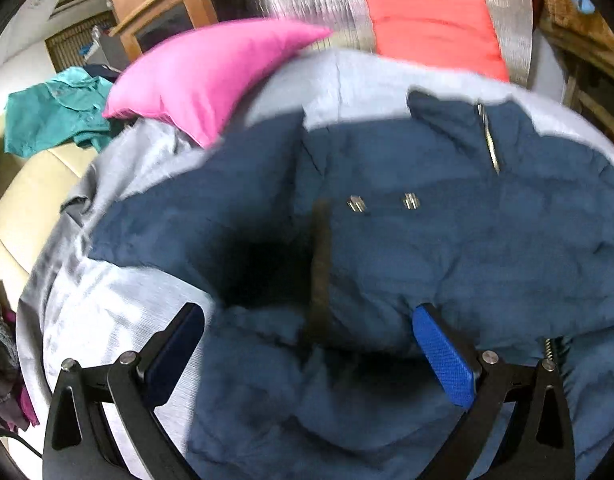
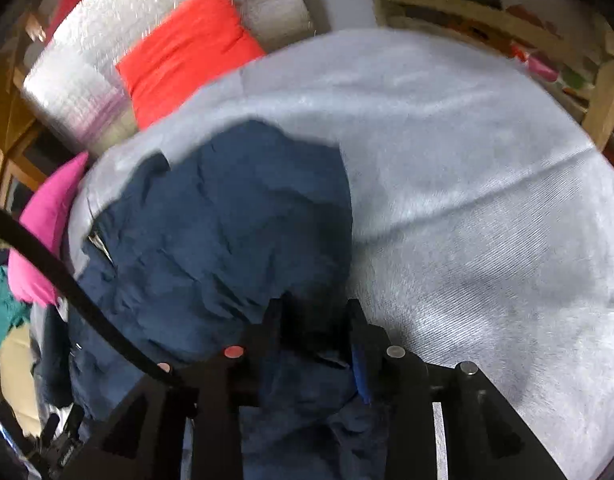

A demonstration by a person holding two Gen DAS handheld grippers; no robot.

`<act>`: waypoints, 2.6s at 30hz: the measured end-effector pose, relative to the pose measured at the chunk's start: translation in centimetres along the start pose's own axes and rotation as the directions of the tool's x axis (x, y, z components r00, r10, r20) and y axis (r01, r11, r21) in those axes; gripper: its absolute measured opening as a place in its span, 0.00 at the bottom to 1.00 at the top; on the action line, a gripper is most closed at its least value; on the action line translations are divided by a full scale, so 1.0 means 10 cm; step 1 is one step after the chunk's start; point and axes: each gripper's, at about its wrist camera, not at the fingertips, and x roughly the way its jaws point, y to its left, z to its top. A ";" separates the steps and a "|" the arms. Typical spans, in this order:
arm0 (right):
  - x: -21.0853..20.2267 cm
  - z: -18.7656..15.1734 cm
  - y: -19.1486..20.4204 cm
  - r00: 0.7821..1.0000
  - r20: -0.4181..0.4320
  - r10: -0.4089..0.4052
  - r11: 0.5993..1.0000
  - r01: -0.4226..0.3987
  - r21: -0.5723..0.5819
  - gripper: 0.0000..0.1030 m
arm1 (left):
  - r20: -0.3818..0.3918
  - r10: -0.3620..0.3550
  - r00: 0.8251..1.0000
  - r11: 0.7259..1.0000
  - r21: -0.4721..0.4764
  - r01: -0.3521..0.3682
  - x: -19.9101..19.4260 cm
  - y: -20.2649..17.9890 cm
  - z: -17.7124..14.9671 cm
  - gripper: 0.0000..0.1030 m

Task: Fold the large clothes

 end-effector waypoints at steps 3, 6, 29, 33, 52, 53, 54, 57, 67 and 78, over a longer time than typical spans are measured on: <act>-0.40 -0.02 0.08 0.984 0.172 0.035 0.999 -0.036 0.006 0.67 | 0.085 -0.002 0.996 0.997 -0.082 0.009 -0.24 0.38 0.04 1.00; -0.63 -0.15 0.28 0.959 0.259 0.117 0.993 -0.105 -0.058 0.71 | 0.112 0.008 0.994 0.976 -0.216 0.017 -0.30 0.93 0.06 1.00; -0.27 -0.81 1.12 0.923 0.010 0.384 0.891 -0.368 -0.266 0.51 | 0.066 -0.316 0.947 0.495 -0.840 0.223 1.15 2.73 -0.23 0.66; -0.26 -0.75 1.09 0.924 0.014 0.382 0.897 -0.367 -0.248 0.51 | 0.073 -0.287 0.955 0.477 -0.854 0.209 1.31 2.81 -0.18 0.59; -0.61 -0.50 0.56 0.917 0.183 0.353 0.935 -0.340 -0.099 0.51 | 0.370 -0.310 0.876 0.798 -0.400 0.451 -0.19 1.47 0.82 0.09; -0.63 -0.48 0.51 0.917 0.190 0.352 0.936 -0.342 -0.083 0.51 | 0.386 -0.337 0.859 0.804 -0.357 0.475 -0.31 1.33 0.84 0.09; -0.65 -0.45 0.44 0.916 0.200 0.347 0.938 -0.341 -0.063 0.51 | 0.395 -0.386 0.833 0.805 -0.297 0.514 -0.43 1.11 0.85 0.09; -0.68 -0.40 0.27 0.913 0.219 0.345 0.936 -0.352 -0.007 0.51 | 0.363 -0.493 0.791 0.795 -0.183 0.579 -0.60 0.58 0.85 0.09; -0.71 -0.20 -0.24 0.914 0.229 0.336 0.916 -0.374 0.148 0.51 | 0.047 -0.653 0.756 0.757 -0.011 0.654 -0.22 -0.82 0.53 0.14; -0.69 -0.21 -0.02 0.925 0.176 0.336 0.934 -0.352 0.065 0.64 | -0.026 -0.664 0.747 0.748 -0.010 0.664 -0.39 -0.38 0.30 0.79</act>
